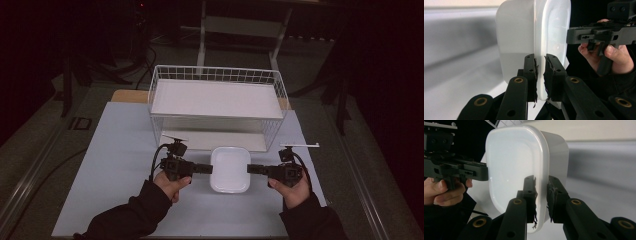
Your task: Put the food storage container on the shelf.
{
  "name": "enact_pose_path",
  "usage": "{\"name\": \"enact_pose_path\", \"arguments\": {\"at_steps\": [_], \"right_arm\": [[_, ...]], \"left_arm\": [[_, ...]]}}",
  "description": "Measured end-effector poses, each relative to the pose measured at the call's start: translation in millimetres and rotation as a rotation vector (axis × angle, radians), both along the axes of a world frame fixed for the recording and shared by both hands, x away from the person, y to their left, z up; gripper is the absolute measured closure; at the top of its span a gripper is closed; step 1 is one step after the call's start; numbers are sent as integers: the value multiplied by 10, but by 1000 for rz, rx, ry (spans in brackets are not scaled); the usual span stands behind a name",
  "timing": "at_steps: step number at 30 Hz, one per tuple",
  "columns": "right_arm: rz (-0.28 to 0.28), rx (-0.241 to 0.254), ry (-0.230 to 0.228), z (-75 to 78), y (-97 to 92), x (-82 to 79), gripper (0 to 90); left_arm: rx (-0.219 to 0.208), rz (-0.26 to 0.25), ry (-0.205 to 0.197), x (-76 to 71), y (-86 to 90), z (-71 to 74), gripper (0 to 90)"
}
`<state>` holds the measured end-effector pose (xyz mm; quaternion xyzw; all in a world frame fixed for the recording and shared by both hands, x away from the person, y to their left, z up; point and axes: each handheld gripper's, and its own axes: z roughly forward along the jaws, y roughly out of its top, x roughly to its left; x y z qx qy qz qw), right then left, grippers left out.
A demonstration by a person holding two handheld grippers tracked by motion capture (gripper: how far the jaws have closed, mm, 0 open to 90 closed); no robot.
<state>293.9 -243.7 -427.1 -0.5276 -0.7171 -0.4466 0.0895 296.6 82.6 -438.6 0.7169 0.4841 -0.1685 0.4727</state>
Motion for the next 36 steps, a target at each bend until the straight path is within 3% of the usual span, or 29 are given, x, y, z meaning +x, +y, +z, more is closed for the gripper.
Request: {"name": "enact_pose_path", "arguments": {"at_steps": [1, 2, 6, 16, 30, 36], "right_arm": [[4, -4, -8, 27, 11, 4, 782], [10, 0, -24, 119, 37, 15, 785], [19, 16, -61, 320, 76, 28, 789], [24, 9, -147, 758, 191, 142, 792], [12, 5, -222, 1169, 302, 383, 792], [-7, 29, -215, 1283, 312, 541, 792]], "left_arm": [[0, 0, 0, 0, 0, 0, 797], [3, 19, -20, -1, 39, 130, 796], [-12, 26, -53, 11, 104, 318, 795], [-15, 59, -120, 77, 198, 688, 794], [-10, 90, -178, 301, 274, 1098, 793], [-14, 98, -180, 481, 287, 1245, 793]]}}
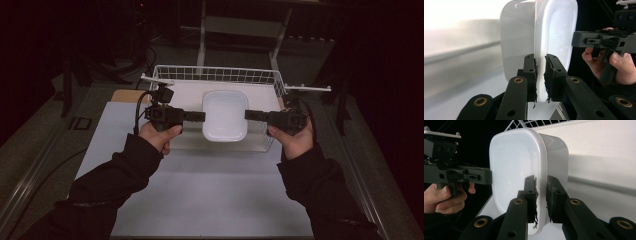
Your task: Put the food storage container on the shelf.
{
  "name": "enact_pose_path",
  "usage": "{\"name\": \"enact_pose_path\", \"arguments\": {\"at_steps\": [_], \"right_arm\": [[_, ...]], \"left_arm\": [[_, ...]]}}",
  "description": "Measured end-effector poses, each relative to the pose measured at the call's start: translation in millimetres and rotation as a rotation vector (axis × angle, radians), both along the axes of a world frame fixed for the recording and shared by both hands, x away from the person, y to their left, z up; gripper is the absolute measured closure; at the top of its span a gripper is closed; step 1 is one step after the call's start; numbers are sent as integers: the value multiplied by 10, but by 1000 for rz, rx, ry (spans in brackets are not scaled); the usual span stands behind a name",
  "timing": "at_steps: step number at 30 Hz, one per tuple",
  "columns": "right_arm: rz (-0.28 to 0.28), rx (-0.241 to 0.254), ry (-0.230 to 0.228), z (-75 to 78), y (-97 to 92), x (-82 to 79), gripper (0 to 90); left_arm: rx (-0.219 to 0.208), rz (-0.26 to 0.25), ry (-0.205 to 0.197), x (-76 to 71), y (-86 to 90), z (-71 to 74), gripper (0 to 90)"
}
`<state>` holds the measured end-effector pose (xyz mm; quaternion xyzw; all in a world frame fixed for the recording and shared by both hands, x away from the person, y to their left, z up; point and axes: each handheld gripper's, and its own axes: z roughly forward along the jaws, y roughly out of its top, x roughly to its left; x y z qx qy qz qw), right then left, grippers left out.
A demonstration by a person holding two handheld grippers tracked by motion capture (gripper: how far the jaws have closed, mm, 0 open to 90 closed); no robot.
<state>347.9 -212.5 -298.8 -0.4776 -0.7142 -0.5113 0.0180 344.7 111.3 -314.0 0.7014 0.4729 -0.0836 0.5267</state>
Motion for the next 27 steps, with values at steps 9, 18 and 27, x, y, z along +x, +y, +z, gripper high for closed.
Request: {"name": "enact_pose_path", "arguments": {"at_steps": [9, 18, 27], "right_arm": [[-34, -16, -19, 150, 45, 246, 790], [-67, -6, -3, 201, 92, 544, 788], [-85, -9, 34, 140, 162, 740, 787]], "left_arm": [[14, 36, -19, 250, -17, 119, 791], [7, 78, -8, 508, -12, 168, 789], [27, 105, 23, 693, 23, 123, 789]]}}
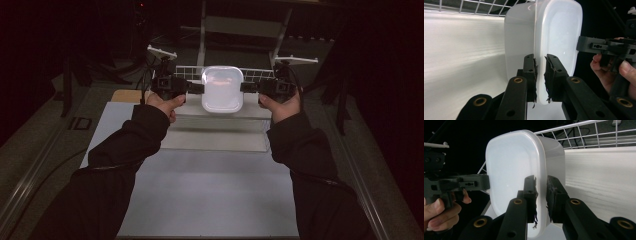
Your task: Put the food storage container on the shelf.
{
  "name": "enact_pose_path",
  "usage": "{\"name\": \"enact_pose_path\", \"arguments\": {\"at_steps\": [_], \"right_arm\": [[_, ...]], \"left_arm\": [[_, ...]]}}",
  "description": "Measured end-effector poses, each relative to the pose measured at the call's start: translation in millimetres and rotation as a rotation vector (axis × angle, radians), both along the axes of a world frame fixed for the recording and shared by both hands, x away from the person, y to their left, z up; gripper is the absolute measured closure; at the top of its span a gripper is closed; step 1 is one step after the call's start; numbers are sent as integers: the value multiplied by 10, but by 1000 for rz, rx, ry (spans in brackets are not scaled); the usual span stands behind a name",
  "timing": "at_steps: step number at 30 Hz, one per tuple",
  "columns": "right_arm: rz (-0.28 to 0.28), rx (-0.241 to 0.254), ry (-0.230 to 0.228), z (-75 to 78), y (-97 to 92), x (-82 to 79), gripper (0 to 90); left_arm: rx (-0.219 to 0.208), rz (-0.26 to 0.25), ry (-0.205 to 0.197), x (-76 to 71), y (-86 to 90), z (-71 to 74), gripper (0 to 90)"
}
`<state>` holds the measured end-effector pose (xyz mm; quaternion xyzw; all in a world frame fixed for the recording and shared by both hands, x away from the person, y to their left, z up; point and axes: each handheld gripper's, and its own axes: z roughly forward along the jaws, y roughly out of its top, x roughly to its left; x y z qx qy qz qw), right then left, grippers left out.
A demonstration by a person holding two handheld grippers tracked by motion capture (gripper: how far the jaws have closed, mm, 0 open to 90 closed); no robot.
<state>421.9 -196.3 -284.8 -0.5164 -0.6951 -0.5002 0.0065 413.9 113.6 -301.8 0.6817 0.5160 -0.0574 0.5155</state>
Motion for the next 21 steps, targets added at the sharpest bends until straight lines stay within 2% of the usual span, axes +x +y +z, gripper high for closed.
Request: {"name": "enact_pose_path", "arguments": {"at_steps": [6, 10, 15, 17, 18, 21], "right_arm": [[-6, 1, 20, -33, 19, 66, 787], [-18, 13, 51, -42, 28, 122, 773], [-41, -25, 57, -69, 67, 178, 728], [-57, -50, 66, -94, 84, 203, 767], [-56, -49, 69, -106, 90, 212, 762], [-66, -52, 67, -124, 107, 246, 729]], "left_arm": [[-17, 2, 7, 74, 26, -45, 788], [-33, 17, 10, 131, 35, -54, 784], [-40, 18, 23, 191, 27, -109, 750], [-25, 29, 28, 217, 28, -136, 752], [-40, 30, 29, 230, 37, -155, 747], [-46, 36, 23, 238, 34, -168, 739]]}}
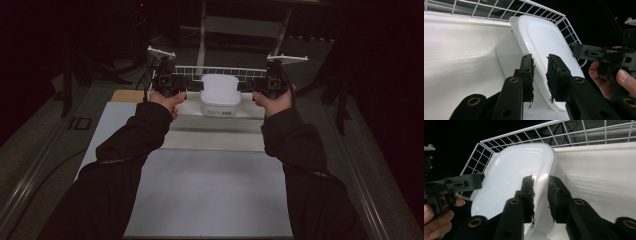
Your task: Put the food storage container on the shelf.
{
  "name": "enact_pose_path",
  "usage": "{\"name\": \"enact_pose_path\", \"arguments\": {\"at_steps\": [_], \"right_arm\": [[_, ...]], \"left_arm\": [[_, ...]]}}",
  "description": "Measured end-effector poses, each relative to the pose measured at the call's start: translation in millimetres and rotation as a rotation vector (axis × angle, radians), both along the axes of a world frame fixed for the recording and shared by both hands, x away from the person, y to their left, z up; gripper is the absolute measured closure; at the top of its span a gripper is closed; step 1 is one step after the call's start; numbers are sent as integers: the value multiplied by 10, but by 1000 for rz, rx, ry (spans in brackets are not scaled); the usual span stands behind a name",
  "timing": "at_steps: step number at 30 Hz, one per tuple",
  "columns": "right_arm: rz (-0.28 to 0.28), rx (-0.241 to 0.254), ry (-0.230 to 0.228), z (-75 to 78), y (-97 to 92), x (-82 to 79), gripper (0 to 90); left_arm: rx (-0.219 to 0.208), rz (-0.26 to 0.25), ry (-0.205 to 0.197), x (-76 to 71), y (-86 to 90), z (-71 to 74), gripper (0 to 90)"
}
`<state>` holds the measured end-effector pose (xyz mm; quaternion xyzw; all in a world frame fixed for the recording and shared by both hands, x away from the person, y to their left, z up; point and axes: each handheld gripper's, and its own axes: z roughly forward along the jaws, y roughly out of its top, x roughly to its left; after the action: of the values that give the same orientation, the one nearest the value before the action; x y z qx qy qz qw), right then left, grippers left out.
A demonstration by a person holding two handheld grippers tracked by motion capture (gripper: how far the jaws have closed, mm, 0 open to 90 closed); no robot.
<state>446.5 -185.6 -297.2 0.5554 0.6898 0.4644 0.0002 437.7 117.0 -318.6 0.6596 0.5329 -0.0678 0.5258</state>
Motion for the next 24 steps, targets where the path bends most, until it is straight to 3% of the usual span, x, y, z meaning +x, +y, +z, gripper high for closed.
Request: {"name": "enact_pose_path", "arguments": {"at_steps": [11, 24], "right_arm": [[-26, -19, -9, -3, 67, 102, 728], [-38, -41, -20, 17, 106, 227, 738]], "left_arm": [[11, 21, -10, 72, -21, -7, 708], [-6, 44, -20, 150, -14, -31, 707]]}}
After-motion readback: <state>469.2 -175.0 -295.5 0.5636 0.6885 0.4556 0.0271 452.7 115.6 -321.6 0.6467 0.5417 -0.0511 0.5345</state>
